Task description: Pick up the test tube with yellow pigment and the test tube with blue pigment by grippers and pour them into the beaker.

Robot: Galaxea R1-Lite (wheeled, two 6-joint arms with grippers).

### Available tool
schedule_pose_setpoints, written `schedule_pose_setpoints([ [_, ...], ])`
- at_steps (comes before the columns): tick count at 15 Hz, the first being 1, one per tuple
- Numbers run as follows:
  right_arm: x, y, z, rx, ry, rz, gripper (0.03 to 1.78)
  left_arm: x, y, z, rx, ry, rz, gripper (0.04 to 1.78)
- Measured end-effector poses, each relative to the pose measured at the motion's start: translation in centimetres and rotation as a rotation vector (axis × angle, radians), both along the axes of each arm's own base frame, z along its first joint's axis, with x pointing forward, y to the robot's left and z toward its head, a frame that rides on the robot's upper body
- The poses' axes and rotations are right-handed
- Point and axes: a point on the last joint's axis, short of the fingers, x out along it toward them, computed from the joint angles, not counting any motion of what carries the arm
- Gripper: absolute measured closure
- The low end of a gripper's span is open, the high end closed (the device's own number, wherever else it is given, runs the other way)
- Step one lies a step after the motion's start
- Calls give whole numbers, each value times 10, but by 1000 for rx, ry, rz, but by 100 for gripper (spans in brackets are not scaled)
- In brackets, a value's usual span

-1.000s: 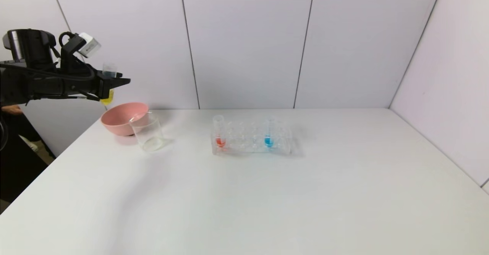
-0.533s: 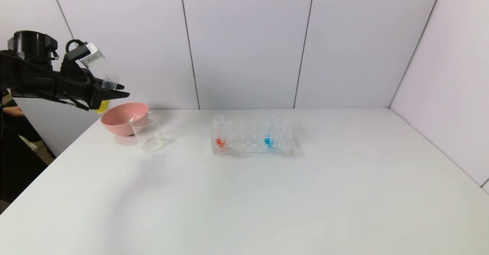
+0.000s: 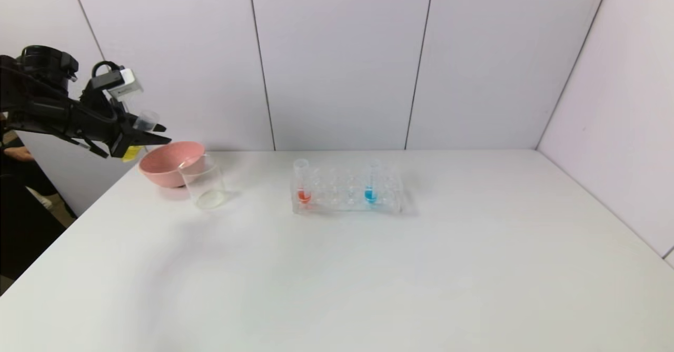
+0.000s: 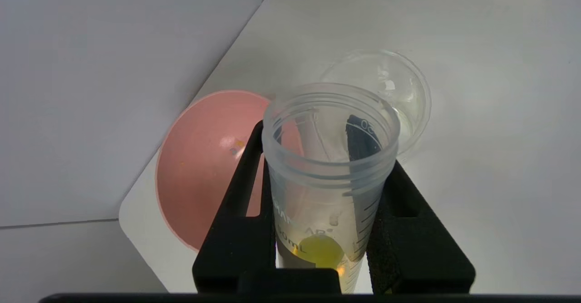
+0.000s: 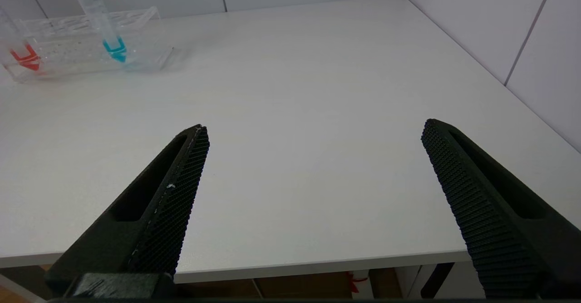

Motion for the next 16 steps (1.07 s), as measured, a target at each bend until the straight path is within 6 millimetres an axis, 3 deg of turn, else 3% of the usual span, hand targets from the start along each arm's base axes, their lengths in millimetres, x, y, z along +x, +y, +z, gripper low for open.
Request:
schedule_pose_setpoints([
  [8, 0, 0, 0, 0, 0, 0, 10, 2, 2, -29, 142, 71, -103, 128],
  [16, 0, 0, 0, 0, 0, 0, 10, 10, 5, -28, 220, -1, -109, 128],
])
